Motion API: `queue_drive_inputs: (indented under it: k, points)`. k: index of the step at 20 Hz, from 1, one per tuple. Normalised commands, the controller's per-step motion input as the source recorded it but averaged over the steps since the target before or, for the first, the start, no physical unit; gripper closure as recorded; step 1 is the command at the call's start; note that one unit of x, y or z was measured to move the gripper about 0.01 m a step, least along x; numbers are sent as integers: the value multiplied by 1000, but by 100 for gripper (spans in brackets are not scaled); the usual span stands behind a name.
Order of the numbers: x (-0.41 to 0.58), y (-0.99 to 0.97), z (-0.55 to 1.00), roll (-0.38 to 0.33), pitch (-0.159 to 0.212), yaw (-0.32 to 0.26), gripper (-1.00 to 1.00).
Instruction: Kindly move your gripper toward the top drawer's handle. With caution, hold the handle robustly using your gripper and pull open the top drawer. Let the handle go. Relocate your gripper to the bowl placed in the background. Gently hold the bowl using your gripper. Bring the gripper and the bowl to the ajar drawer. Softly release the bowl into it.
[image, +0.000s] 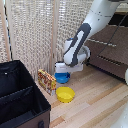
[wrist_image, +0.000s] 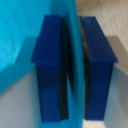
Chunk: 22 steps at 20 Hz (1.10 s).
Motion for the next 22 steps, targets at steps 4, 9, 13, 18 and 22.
queue_drive_inputs:
  k: [4, 9, 13, 18, 22]
  points:
    - [132, 232, 928, 40, 41, -62, 100]
    - [89, 330, 998, 18, 19, -40, 100]
    - [109, 412, 779, 0, 5, -69, 100]
    - [80, 334, 600, 0, 3, -56, 100]
    - [134, -147, 904, 0, 52, -6, 100]
